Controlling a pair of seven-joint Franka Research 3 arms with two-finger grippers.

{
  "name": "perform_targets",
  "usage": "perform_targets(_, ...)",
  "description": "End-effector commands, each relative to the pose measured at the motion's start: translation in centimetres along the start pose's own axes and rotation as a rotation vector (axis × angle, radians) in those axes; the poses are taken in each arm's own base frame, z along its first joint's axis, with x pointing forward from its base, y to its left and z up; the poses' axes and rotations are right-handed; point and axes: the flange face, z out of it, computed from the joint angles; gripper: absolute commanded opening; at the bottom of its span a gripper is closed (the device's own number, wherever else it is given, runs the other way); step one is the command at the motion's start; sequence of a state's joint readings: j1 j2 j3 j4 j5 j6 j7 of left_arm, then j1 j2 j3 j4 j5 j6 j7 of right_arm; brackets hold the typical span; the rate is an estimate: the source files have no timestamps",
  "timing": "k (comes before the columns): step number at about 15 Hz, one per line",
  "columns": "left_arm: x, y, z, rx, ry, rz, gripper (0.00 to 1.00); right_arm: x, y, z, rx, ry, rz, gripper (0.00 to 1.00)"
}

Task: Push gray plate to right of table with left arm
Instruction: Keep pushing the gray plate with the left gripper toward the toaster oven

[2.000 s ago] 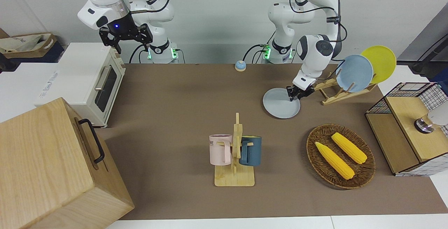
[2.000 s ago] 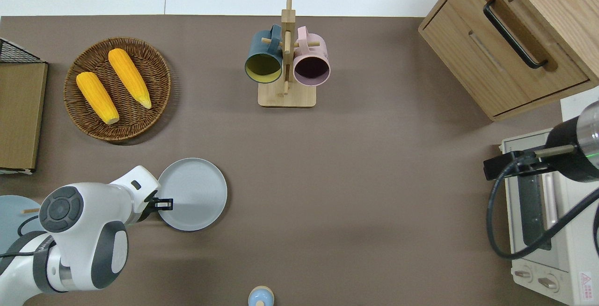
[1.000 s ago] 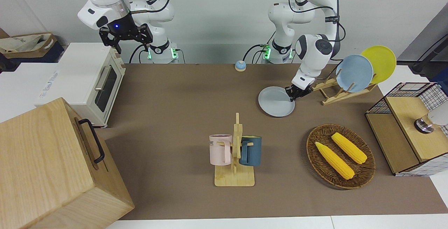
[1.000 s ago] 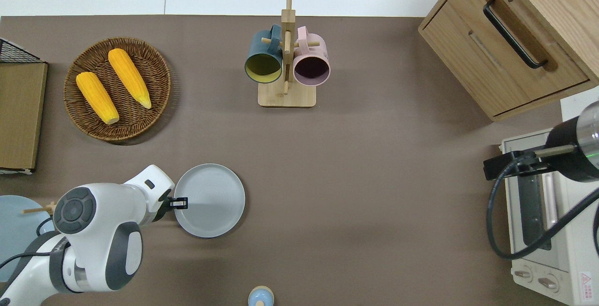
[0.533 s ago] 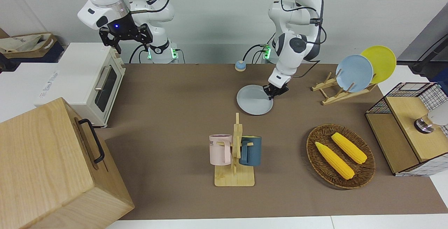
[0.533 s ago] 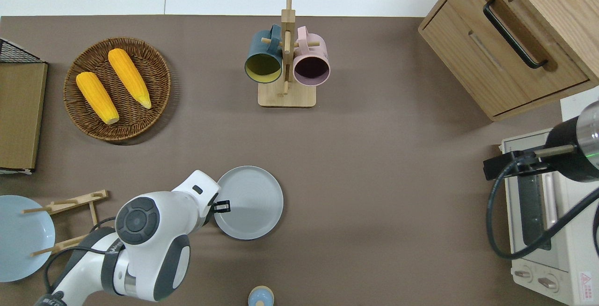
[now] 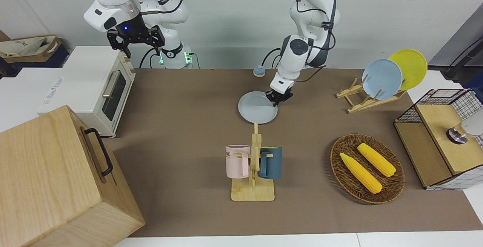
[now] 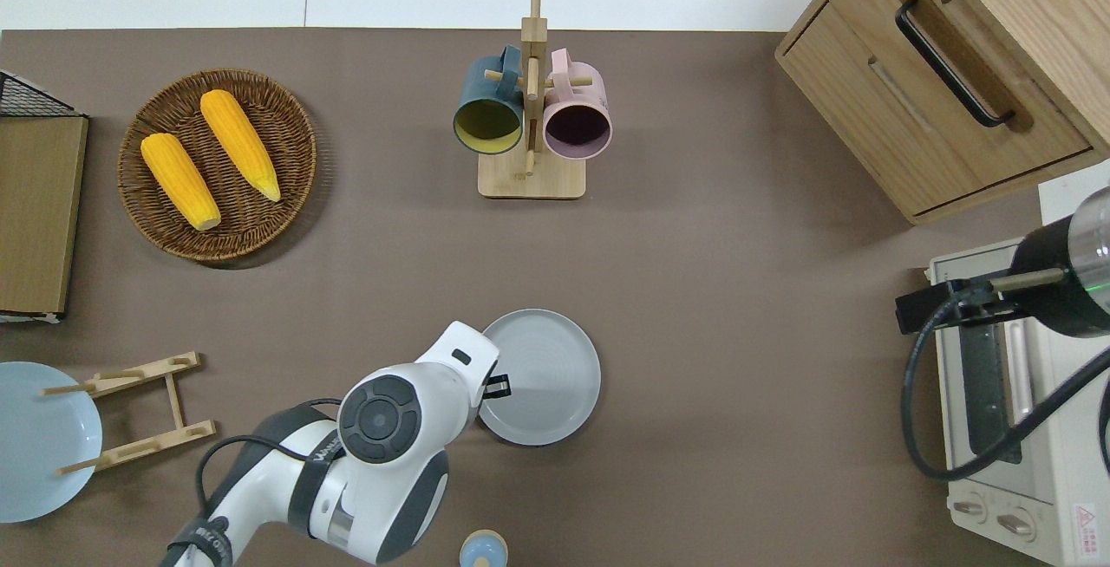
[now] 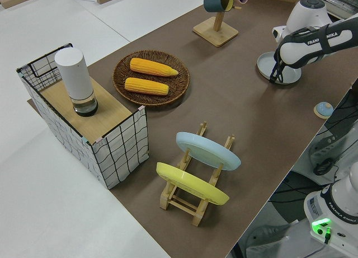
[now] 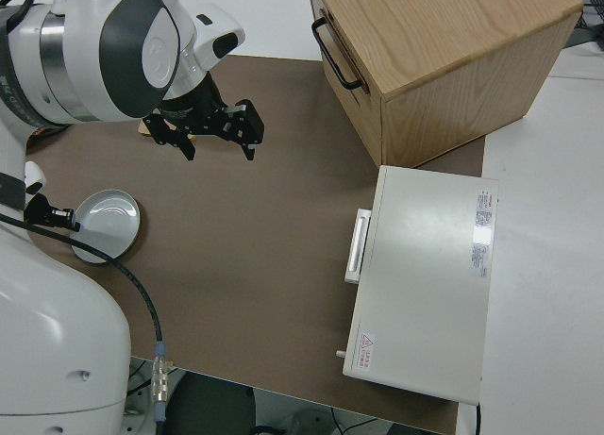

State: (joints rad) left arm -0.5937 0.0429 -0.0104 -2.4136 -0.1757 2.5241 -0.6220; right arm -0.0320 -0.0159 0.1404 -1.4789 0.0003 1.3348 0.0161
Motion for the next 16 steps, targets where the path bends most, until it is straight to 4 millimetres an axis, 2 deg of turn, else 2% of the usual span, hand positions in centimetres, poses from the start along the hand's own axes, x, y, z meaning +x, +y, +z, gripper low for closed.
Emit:
perform_targets(1, -1.6, 5.4, 3.3, 0.013, -0.017, -0.04, 0.0, -0.3, 0.1, -0.4, 0.004, -0.004, 0.013, 0.983)
perform_targets(5, -3.3, 10.5, 4.3, 0.0, -0.014, -0.079, 0.0, -0.3, 0.1, -0.4, 0.004, -0.004, 0.015, 0.983)
perform_targets(9, -4.3, 14.8, 5.2, -0.016, -0.012, -0.099, 0.0, -0.3, 0.1, -0.4, 0.004, -0.004, 0.015, 0.983)
perform_targets(14, -4.9, 18.7, 5.1, -0.04, 0.001, -0.114, 0.0, -0.3, 0.1, -0.4, 0.004, -0.004, 0.016, 0.983)
perform_targets(16, -4.9, 19.5, 5.1, -0.028, 0.016, -0.118, 0.0, -0.3, 0.1, -0.4, 0.004, -0.004, 0.013, 0.983)
